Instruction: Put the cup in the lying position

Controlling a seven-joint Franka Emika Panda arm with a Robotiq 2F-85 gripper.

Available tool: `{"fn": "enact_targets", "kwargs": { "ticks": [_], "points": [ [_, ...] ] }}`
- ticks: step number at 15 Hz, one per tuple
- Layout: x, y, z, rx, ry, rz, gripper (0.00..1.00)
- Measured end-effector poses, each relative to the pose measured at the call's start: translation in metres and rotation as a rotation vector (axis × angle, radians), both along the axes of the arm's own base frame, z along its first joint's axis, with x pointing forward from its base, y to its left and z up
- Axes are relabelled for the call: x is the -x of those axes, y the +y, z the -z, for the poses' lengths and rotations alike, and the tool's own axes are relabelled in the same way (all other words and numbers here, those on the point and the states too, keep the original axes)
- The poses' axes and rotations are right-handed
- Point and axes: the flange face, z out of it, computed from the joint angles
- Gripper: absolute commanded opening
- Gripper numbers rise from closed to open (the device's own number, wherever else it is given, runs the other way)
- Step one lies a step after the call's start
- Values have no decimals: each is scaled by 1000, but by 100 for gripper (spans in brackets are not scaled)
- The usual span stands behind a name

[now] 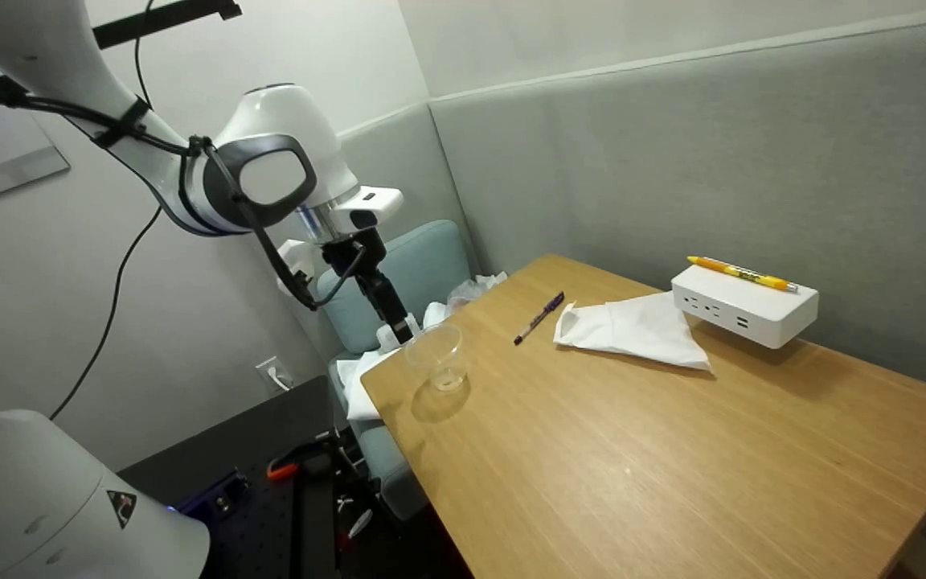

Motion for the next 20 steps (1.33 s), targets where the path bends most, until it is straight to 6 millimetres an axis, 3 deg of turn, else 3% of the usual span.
{"fn": "enact_targets", "kwargs": {
  "ticks": [6,12,16,17,18,20],
  "points": [
    [-17,12,18,-85,-79,66,100],
    [-32,30,28,-56,-121,103,100],
    [-34,45,47,-42,-107,116,100],
    [-34,48,52,-39,-99,119,75],
    [-34,51,58,-35,-91,116,74],
    [-35,54,68,-29,-78,111,59]
  ]
}}
